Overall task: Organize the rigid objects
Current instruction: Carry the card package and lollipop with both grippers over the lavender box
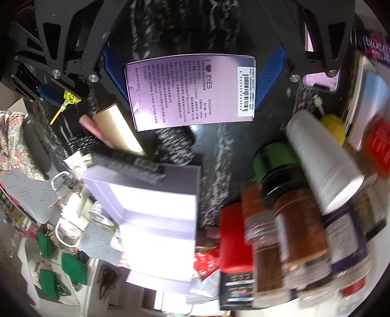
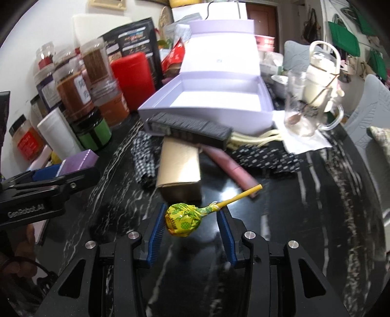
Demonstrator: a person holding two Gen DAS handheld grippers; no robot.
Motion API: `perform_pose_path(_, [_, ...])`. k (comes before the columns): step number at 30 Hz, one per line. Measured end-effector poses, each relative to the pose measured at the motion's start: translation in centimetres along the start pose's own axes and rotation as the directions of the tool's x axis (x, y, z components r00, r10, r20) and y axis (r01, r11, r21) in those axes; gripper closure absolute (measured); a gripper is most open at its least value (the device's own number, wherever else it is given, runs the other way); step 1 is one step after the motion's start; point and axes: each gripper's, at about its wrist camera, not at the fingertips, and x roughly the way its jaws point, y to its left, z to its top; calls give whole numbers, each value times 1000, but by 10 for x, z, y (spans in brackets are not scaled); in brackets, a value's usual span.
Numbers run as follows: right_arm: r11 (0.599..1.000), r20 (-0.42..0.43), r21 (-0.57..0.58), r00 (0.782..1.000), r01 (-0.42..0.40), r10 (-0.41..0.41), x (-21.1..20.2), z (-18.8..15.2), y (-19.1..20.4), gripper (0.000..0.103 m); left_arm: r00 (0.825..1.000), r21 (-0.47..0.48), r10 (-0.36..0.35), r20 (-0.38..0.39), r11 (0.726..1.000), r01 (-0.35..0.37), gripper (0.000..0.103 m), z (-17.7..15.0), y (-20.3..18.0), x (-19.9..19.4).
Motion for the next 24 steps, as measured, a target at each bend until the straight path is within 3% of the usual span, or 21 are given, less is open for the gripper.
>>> perform_pose_path(11, [999, 70, -21, 997, 36, -35, -18, 28, -30, 61, 998, 68, -45, 35, 997, 43, 9, 34, -41, 3])
perform_pose_path(24, [995, 135, -99, 991, 11, 2, -17, 83, -43, 61, 991, 83, -34, 130, 996, 23, 9, 90, -48, 10])
